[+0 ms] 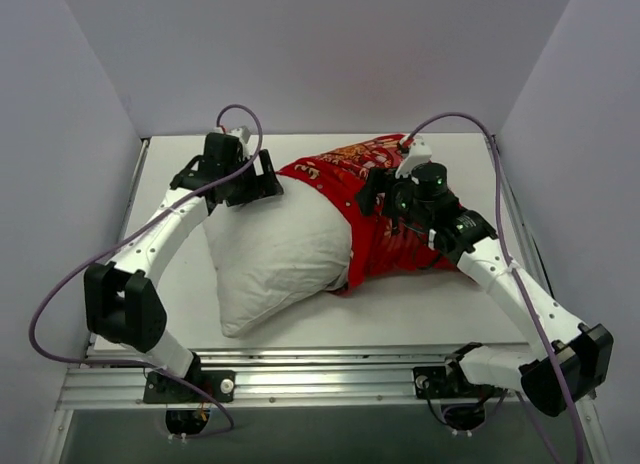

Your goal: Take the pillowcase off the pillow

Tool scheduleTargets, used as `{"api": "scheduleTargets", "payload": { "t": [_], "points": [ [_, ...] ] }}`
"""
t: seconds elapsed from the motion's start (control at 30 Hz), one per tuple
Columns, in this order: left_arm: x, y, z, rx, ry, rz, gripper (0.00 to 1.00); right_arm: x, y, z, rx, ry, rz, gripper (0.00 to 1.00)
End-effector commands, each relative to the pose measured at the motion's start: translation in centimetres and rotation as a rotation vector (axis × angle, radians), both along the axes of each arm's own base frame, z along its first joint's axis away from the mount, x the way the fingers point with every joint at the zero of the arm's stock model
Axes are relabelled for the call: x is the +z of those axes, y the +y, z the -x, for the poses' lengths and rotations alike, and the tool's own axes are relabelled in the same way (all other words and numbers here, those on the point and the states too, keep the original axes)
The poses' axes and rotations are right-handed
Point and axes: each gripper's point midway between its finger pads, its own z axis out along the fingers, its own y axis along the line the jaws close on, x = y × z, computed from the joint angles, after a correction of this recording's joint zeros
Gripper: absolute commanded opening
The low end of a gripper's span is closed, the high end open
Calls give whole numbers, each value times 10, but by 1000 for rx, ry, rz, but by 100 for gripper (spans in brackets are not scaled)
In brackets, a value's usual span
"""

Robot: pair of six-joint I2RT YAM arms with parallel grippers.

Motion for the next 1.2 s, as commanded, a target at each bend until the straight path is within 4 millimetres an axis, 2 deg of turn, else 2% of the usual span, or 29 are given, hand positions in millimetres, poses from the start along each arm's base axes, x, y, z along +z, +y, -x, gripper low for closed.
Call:
{"api": "scheduleTargets", "payload": {
  "t": [0.0,0.07,0.13,0.17,0.2,0.23,0.27,0.3,0.33,0.37,0.4,0.43,0.47,0.5,0.53,0.57,0.6,0.63,0.73,0.77,0.83,0.87,0.9,0.97,1.0,1.03,1.07,1.13,1.17],
  "points": [
    [16,-17,-23,30,-68,42,94,30,5,-25,-41,-115,53,77],
    [-16,-26,-15,16,2,43,94,33,13,-36,-32,-116,97,79],
    [-33,-35,-5,1,27,53,99,31,22,-47,-24,-122,147,80],
    [-62,-33,9,11,93,49,80,43,27,-52,-18,-145,147,80],
    [-69,-35,12,15,90,62,69,46,31,-55,-12,-153,158,82],
    [-75,-35,19,26,103,78,59,35,39,-62,1,-139,199,82],
    [-98,-30,34,32,151,62,41,47,44,-68,6,-155,206,82],
    [-105,-29,40,35,160,61,34,48,49,-72,12,-158,220,84],
    [-108,-27,45,37,165,60,28,32,55,-82,13,-131,256,84],
    [-112,-24,49,40,170,56,15,26,59,-86,22,-117,285,85],
    [-122,-21,58,43,189,46,8,36,64,-94,21,-131,284,86],
    [-119,-19,61,46,177,49,3,12,72,-104,33,-81,321,86],
    [-120,-16,63,53,168,37,2,1,76,-106,50,-47,353,86],
    [-123,-12,67,55,168,21,2,10,84,-112,59,-61,352,87],
    [-117,-10,68,51,145,12,2,-20,91,-116,81,2,398,87],
    [-116,-5,68,65,134,-12,2,-20,100,-119,94,1,404,88],
    [-114,-3,69,66,125,-22,2,-29,105,-120,104,21,419,88],
    [-105,-2,68,60,96,-25,2,-55,110,-124,118,67,451,89],
    [-93,5,65,83,52,-48,2,-93,112,-127,119,151,522,87],
    [-90,7,65,91,42,-53,2,-102,109,-126,111,174,547,83],
    [-79,14,64,121,11,-71,2,-117,91,-134,39,192,616,65],
    [-75,18,64,133,-1,-77,2,-120,81,-136,11,204,643,53],
    [-67,22,66,145,-15,-83,2,-119,69,-140,-31,204,667,28],
    [-56,35,68,180,-32,-128,2,-114,37,-151,-122,218,675,6],
    [-45,43,68,203,-55,-141,2,-102,18,-156,-192,202,682,0],
    [-31,53,65,244,-87,-170,2,-97,-7,-166,-257,209,671,0],
    [-26,61,69,256,-82,-195,2,-89,-21,-170,-301,204,658,0],
    [-4,79,70,310,-127,-216,2,-62,-67,-182,-437,184,612,0],
    [8,86,71,327,-146,-212,2,-52,-82,-185,-483,175,593,0]
  ]
}}
